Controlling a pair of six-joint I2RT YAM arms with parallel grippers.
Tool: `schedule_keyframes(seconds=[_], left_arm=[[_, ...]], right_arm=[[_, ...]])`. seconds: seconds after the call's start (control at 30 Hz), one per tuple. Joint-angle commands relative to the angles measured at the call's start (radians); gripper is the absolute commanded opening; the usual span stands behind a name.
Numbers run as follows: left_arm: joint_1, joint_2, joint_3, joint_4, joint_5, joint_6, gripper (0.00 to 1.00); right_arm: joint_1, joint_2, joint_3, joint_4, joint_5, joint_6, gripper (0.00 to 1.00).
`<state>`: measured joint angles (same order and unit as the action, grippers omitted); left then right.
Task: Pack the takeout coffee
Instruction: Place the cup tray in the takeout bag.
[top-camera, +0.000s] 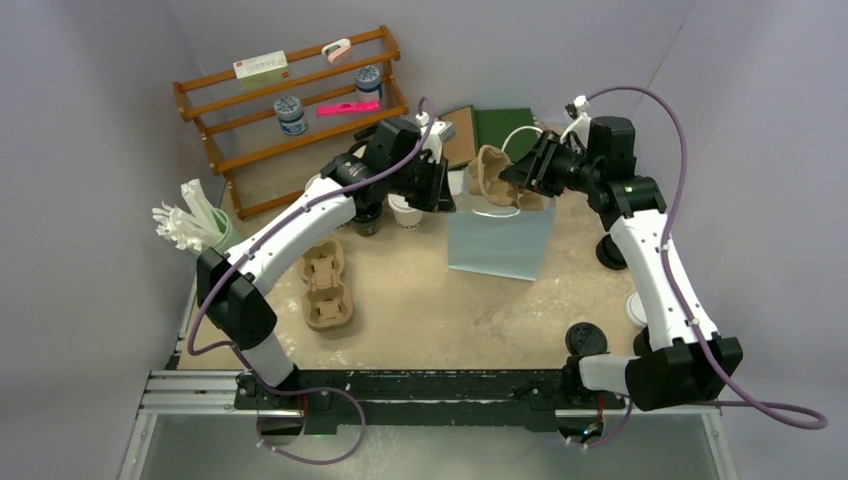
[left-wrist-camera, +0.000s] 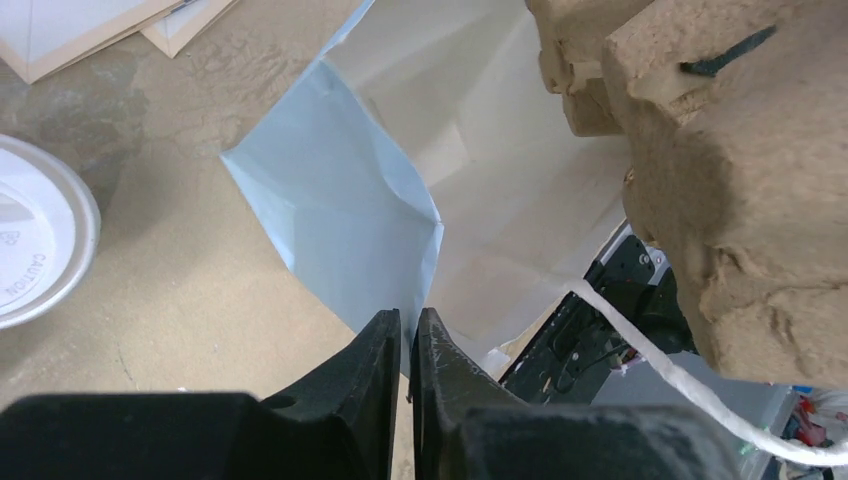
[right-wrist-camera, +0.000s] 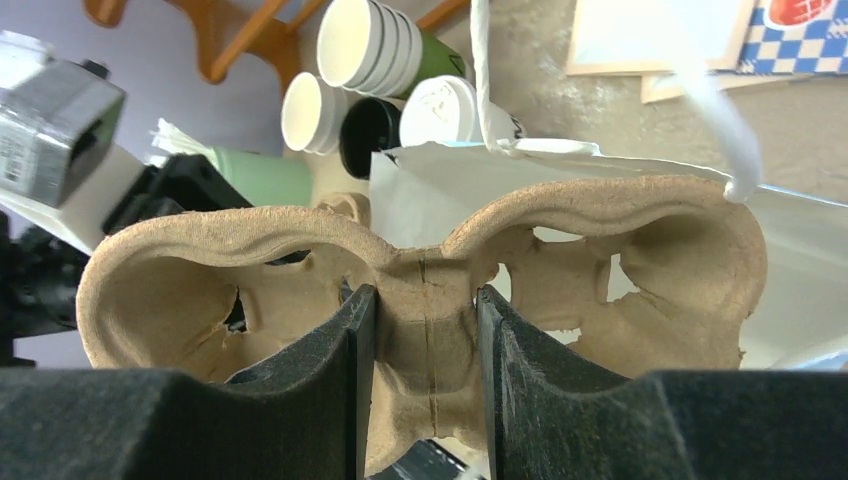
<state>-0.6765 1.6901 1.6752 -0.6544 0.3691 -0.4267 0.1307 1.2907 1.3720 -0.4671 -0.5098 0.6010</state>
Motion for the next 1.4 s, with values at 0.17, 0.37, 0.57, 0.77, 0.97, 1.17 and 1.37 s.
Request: schedule_keyframes(seconds=[0.17, 0.37, 0.57, 0.77, 0.97, 1.17, 1.37], left_arm=[[-0.005, -0.121, -0.075, 0.038, -0.09, -0.059, 0.02], [-0.008, -0.168, -0.164, 0.127, -0.098, -0.164, 0.0], [-0.054, -0.178, -0.157, 0.148, -0.199, -0.2, 0.0], [-0.096, -0.198, -0.152, 0.157, -0.282, -0.226, 0.0], [-0.131, -0.203, -0.166, 0.163, -0.305, -0.253, 0.0], [-0.133, -0.211, -0.171, 0.194, -0.28, -0.286, 0.0], [-0.134, -0.215, -0.152, 0.175, -0.283, -0.341, 0.0]], right_arm=[[-0.002, -0.009, 0.034, -0.174, 0.114, -0.147, 0.17], [0.011, -0.017, 0.029, -0.21, 0.227, -0.092, 0.17], [0.093, 0.014, 0.069, -0.284, 0.421, -0.042, 0.19], [0.149, 0.049, 0.085, -0.325, 0.567, 0.06, 0.2], [0.223, 0.069, 0.052, -0.295, 0.673, 0.118, 0.22], [0.311, 0.062, -0.003, -0.274, 0.806, 0.127, 0.22], [0.35, 0.005, -0.08, -0.195, 0.921, 0.111, 0.22]])
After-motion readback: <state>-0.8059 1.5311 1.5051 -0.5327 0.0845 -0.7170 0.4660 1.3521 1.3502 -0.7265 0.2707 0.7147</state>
